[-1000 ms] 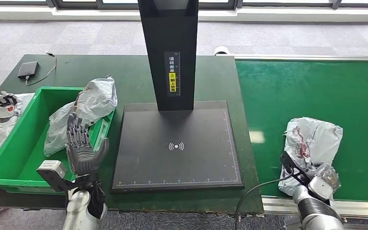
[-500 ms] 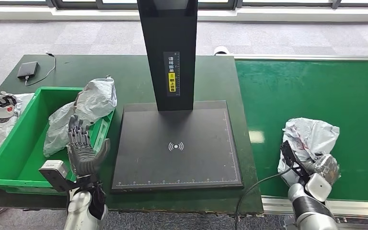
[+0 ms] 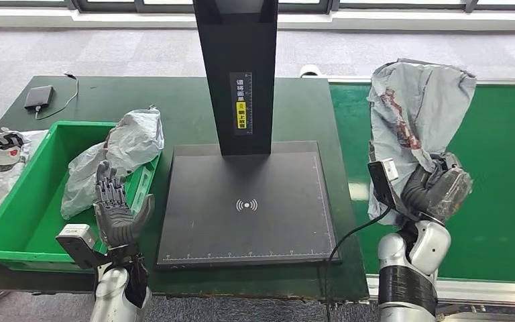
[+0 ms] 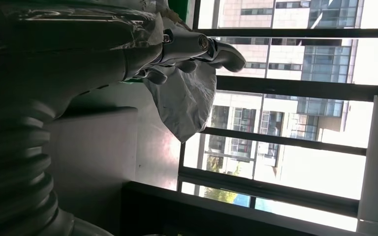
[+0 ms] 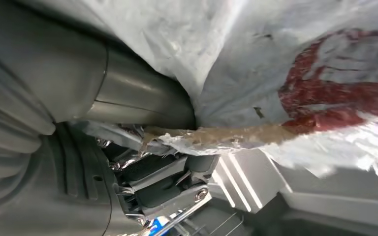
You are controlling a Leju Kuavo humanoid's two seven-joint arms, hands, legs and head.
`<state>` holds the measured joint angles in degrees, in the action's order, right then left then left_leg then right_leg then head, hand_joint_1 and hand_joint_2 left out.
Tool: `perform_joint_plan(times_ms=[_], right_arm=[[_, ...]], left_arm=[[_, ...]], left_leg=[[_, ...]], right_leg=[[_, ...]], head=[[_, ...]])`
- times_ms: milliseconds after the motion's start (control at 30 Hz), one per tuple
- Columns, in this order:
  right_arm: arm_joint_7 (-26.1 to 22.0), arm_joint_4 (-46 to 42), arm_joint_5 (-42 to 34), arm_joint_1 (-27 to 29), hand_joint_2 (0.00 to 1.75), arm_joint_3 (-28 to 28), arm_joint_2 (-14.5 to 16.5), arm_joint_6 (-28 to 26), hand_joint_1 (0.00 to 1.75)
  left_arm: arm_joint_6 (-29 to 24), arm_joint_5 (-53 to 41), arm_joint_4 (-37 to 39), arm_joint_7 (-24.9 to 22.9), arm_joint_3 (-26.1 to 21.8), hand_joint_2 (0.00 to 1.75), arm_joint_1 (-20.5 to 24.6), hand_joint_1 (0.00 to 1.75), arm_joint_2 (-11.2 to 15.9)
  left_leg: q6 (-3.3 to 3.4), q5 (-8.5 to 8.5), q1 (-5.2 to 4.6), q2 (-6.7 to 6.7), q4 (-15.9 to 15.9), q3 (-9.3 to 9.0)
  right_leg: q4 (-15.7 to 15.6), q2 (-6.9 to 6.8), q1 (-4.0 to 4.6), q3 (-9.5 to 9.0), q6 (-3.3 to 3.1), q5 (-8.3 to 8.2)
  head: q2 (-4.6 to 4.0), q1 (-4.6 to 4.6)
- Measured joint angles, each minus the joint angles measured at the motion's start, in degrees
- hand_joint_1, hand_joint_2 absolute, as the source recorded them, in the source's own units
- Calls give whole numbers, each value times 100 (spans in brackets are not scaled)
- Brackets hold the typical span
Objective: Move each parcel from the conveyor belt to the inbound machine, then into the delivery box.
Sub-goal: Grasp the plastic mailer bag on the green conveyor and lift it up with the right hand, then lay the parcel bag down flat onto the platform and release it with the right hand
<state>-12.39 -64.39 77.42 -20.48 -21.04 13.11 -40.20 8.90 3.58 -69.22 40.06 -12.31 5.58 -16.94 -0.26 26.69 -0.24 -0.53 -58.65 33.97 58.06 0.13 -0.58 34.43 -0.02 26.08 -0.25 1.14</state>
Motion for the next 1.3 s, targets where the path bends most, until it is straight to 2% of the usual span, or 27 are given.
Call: perform_joint_plan(times_ms=[100, 200, 267, 367, 533, 733, 867, 1000, 1100, 1267, 1300], right_arm=[[-156, -297, -109, 72, 175, 40, 108, 2, 175], [-789, -655, -413, 183, 175, 149, 315, 3, 175], [-972, -811, -567, 243, 175, 410, 459, 9, 175], [-914, -765, -876, 212, 175, 1111, 552, 198, 175], [-902, 179, -1601, -40, 175, 2514, 618, 872, 175], [-882, 1632, -2804, -219, 175, 4078, 670, 897, 175], [-837, 2253, -3251, -250, 175, 4806, 671, 890, 175], [-740, 2697, -3581, -303, 175, 5222, 671, 1253, 77], [-520, 3008, -3766, -339, 175, 5441, 671, 1489, 77], [-428, 3269, -3816, -362, 175, 5600, 671, 1485, 77], [-427, 3302, -3817, -364, 175, 5614, 671, 1484, 58]], left_arm=[[0, -6, 3, 0, 0, 175, 0, 0, 0], [1, -44, 5, 0, 0, 175, 2, 0, 0], [2, -99, 8, 0, 0, 175, 4, 0, 0], [0, -184, 11, 0, 0, 175, 7, 0, 0], [-17, -320, 42, 0, 1, 175, 19, 0, 0], [-154, -320, 103, 0, 40, 175, 28, 0, 0], [-230, -301, 140, 0, 83, 175, 38, 0, 0], [-275, -304, 204, 0, 144, 175, 57, 0, 0], [-323, -306, 293, 0, 185, 175, 74, 0, 0], [-361, -308, 386, 0, 193, 175, 84, 0, 0], [-361, -308, 401, 0, 194, 175, 85, 0, 0]], left_leg=[[0, 0, -3, 5, -1, 0], [0, 0, -4, 9, 0, -1], [0, 0, -2, 13, 1, -2], [-2, 0, 4, 20, 3, -2], [-9, 0, 11, 36, 4, -10], [-13, 0, 16, 27, 4, -8], [-18, 4, 15, 24, 3, -6], [-19, 6, 13, 25, 2, -7], [-18, 6, 13, 25, 2, -7], [-18, 6, 14, 27, 2, -9], [-18, 6, 14, 27, 2, -9]], right_leg=[[-1, 4, -3, 0, 1, -2], [0, 5, -3, 0, 1, -2], [0, 9, -1, 2, 0, -2], [1, 15, 5, 4, -5, -1], [2, 29, 12, 4, -11, -3], [2, 25, 16, 3, -13, -1], [1, 25, 15, 4, -13, 0], [-1, 25, 13, 4, -13, 0], [-1, 25, 13, 4, -12, 0], [-1, 26, 14, 4, -13, 0], [-1, 26, 14, 4, -13, 0]], head=[[1, 0], [0, 0], [1, 0], [1, 2], [1, 1], [1, 2], [0, 2], [1, 2], [0, 2], [0, 1], [0, 1]])
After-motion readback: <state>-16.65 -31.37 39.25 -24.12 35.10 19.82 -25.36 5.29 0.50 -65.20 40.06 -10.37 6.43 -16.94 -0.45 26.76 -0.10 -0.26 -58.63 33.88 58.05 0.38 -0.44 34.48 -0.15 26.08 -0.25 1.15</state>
